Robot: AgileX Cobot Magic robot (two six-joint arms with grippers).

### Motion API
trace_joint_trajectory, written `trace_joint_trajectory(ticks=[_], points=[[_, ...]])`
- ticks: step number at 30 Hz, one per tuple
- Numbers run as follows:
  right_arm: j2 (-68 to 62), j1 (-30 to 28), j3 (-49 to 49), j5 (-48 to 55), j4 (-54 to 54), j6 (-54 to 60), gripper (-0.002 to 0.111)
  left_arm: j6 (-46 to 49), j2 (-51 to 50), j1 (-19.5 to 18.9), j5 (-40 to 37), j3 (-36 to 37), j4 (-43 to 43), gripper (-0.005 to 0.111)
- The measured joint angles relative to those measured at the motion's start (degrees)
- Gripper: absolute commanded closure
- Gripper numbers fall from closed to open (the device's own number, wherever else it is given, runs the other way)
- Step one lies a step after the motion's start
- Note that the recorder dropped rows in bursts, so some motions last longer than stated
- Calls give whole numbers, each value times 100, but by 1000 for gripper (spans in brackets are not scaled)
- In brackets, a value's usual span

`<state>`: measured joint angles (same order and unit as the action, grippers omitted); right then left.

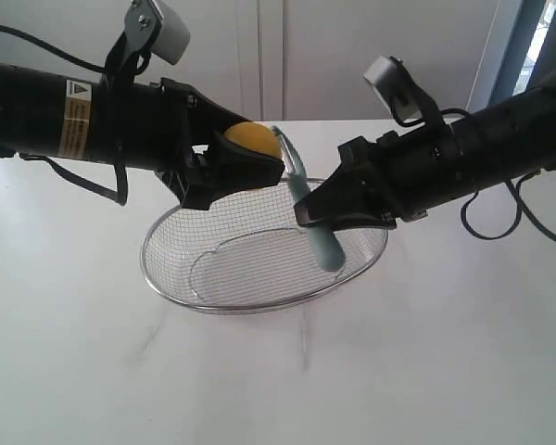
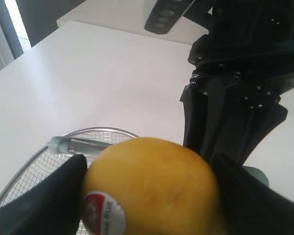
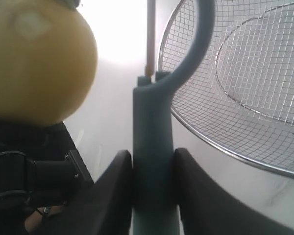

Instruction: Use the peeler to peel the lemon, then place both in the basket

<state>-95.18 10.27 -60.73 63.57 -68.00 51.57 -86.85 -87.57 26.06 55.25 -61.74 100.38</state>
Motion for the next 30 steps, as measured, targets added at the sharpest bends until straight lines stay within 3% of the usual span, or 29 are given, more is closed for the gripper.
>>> trace_joint_trajectory(ticks=[30], points=[[230, 0, 0, 428, -260, 131, 108, 16, 0, 0, 8, 0, 0, 107]])
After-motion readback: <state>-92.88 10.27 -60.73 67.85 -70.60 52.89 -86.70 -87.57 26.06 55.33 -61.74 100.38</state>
